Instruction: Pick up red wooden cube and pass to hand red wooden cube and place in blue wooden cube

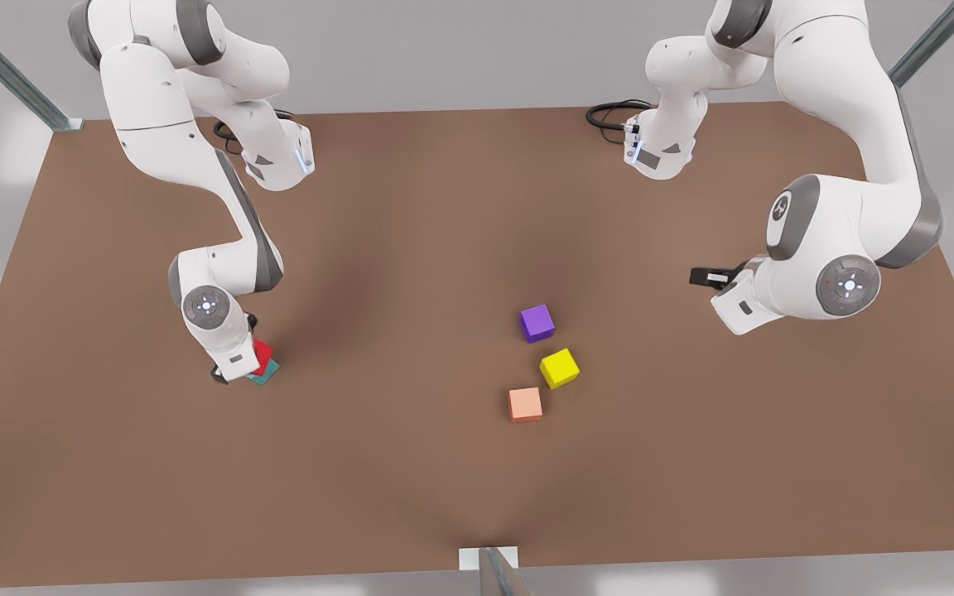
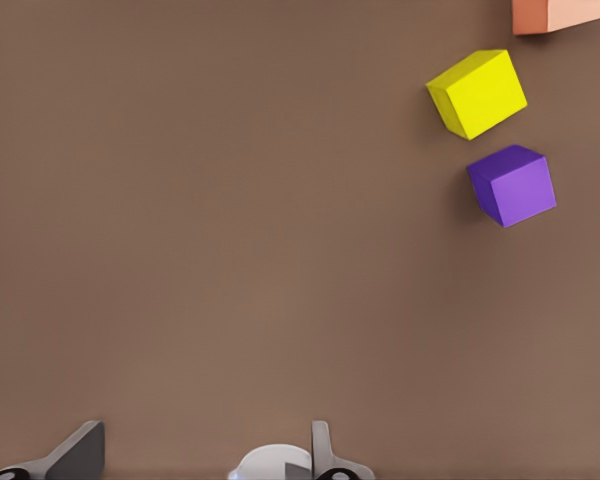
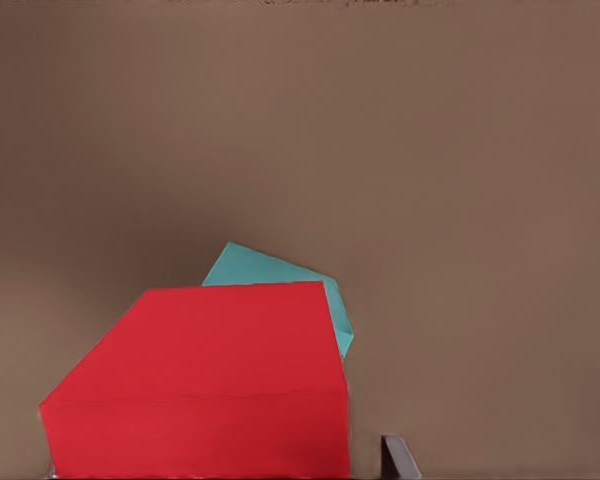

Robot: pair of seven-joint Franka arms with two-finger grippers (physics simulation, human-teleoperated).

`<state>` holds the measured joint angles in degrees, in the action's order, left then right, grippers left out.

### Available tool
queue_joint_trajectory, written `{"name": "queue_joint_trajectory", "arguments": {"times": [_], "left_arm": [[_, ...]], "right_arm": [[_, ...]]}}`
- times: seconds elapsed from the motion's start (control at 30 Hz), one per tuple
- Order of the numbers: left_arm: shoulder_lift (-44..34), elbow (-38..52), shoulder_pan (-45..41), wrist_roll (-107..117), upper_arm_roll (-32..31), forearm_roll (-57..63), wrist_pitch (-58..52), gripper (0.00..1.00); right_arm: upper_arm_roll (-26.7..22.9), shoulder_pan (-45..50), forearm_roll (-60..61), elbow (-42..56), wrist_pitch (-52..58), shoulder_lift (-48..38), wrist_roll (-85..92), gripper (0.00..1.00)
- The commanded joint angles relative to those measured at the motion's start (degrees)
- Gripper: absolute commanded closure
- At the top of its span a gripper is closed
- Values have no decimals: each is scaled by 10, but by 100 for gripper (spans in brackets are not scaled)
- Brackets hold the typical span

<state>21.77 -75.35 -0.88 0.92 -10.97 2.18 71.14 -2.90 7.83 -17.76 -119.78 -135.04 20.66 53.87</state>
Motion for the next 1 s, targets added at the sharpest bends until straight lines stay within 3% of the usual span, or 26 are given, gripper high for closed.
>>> {"name": "queue_joint_trajectory", "arguments": {"times": [0.0, 0.5, 0.7, 0.8, 0.83, 0.87, 0.93, 0.97], "left_arm": [[-1, 0, 0, -4, 0, 0, -1, 0], [0, 0, 0, 0, 0, 0, -2, 0], [0, 0, 0, 0, 0, 1, -2, 0], [0, 0, 0, 0, 0, 1, -2, 0], [0, 0, 0, 0, 0, 1, -2, 0], [0, 0, 0, 0, 0, 1, -2, 0], [0, 0, -1, 0, 0, 2, -2, 0], [0, 0, 2, 0, 0, 0, -2, 0]], "right_arm": [[0, 0, 0, 0, -14, 0, -72, 0], [2, -2, 5, -23, 19, -44, -68, 0], [12, 5, 53, -2, 89, -74, -68, 0], [12, 11, 171, 116, 213, -60, -88, 0], [7, 4, 233, 305, 389, 15, -213, 0], [7, -1, 235, 336, 451, 23, -373, 0], [6, -3, 174, 350, 456, 27, -609, 0], [6, 0, 144, 386, 464, 42, -607, 0]]}}
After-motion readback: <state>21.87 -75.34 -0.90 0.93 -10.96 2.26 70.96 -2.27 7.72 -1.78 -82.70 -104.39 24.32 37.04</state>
